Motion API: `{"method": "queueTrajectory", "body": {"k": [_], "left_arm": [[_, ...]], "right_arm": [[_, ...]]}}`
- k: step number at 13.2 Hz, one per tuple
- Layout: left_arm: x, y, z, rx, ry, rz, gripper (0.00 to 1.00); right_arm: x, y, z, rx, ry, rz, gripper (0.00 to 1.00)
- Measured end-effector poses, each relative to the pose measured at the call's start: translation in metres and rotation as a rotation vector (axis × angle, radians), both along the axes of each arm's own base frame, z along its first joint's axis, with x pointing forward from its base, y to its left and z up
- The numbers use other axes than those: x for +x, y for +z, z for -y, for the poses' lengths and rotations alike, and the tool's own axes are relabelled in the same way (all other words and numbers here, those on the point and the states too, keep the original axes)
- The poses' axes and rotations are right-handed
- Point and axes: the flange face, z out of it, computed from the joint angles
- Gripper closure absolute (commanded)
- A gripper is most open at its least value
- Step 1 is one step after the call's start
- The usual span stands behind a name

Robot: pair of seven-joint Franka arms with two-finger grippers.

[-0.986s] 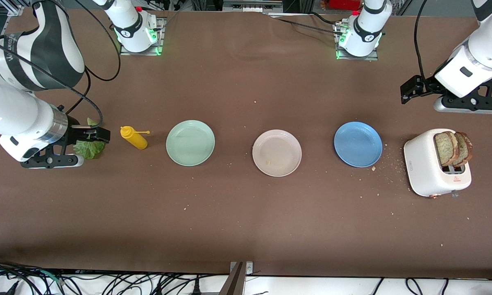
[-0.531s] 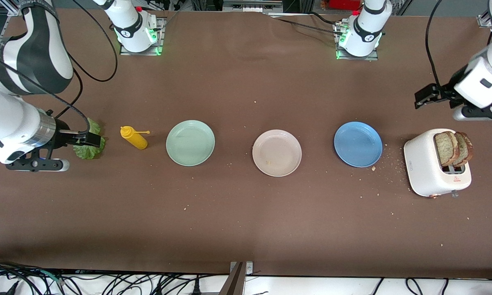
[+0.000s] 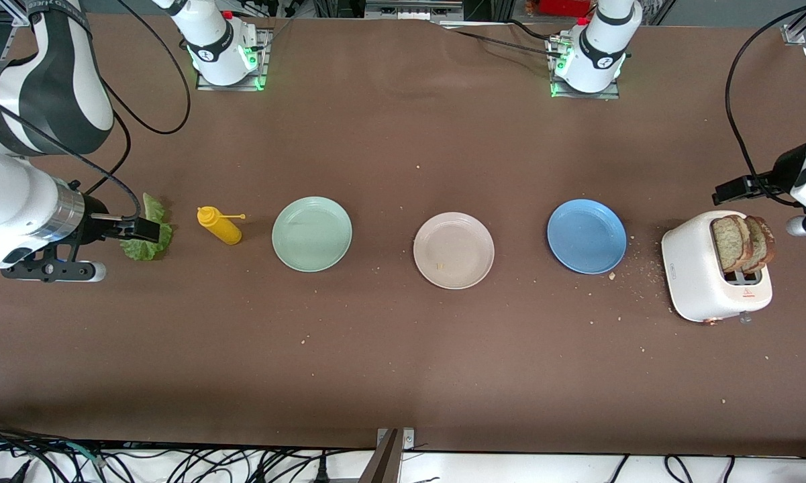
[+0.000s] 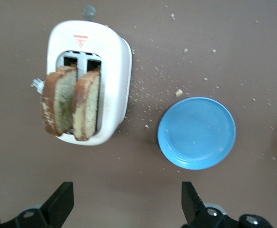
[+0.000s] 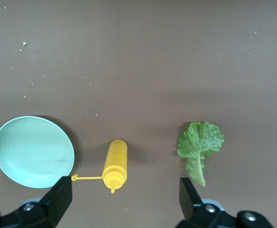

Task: Make sandwich in beige plate with both arms
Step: 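Move the left gripper over the toaster and lower onto a bread slice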

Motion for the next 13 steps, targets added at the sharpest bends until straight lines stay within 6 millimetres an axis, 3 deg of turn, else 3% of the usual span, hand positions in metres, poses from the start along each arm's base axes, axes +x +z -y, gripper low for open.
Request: {"method": "queueTrajectory", "body": {"k": [6,13], "left_arm": [[0.022,-0.048,-0.029,0.024,-0.077,0.030,0.00],[0.015,-0.110,-0.047,0.035,-0.094,0.107,0.01]], "right_arm": [[0.000,0.000,0.000,0.002,0.000,0.000,0.00],[0.000,0.000,-0.001,0.002,0.000,0.000,0.00]]}}
